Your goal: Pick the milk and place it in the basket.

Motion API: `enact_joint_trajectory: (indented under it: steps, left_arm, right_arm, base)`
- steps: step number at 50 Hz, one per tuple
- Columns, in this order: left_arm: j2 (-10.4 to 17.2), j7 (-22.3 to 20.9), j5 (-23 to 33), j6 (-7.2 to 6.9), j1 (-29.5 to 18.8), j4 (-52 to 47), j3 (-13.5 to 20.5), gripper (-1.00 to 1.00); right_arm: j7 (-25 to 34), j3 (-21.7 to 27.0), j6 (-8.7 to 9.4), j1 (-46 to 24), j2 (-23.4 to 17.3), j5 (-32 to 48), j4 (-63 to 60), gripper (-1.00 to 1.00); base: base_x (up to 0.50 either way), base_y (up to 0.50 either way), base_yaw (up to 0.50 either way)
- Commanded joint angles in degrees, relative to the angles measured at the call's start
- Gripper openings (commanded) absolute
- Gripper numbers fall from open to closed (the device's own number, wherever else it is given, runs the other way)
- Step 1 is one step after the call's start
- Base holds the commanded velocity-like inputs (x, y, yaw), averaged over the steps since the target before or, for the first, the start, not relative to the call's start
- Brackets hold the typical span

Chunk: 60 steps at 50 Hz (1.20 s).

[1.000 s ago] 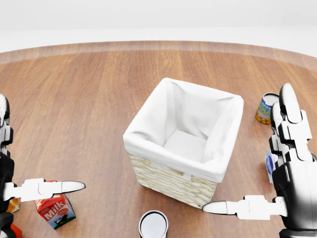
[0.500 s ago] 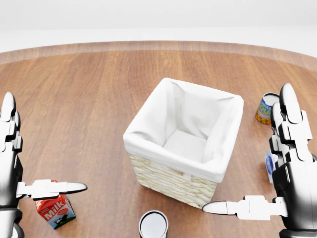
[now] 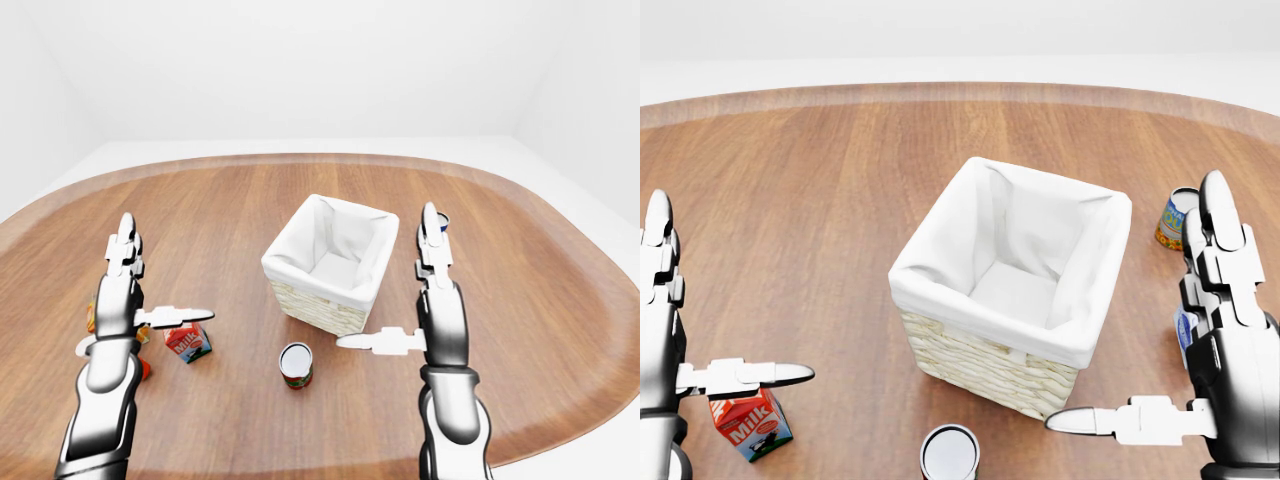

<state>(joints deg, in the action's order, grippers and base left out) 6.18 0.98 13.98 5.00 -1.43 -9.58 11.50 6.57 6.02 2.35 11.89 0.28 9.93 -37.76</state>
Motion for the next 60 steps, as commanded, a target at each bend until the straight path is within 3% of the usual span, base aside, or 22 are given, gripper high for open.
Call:
enact_joint_trajectory:
  steps: [1,55,60]
  left_arm:
    - [0.36,0.58,0.12,0.0,-0.53,1.38,0.05,1.0]
    - [2.07,3.87,0.67,0.0,-3.78,9.82,0.04,1.0]
    - [2.78,5.11,1.15,0.0,-5.22,14.16,0.08,1.0]
  right_arm:
    - [-0.12,-0.27,-0.17,0.15,0.03,0.21,0.1,1.0]
    - [-0.22,-0.29,-0.22,0.29,0.04,0.22,0.27,1.0]
    - [-0.35,-0.32,-0.48,0.25,0.03,0.28,0.61,1.0]
  base:
    - [0.0,0.0,0.0]
    - [0.0,0.0,0.0]
    - [0.0,0.0,0.0]
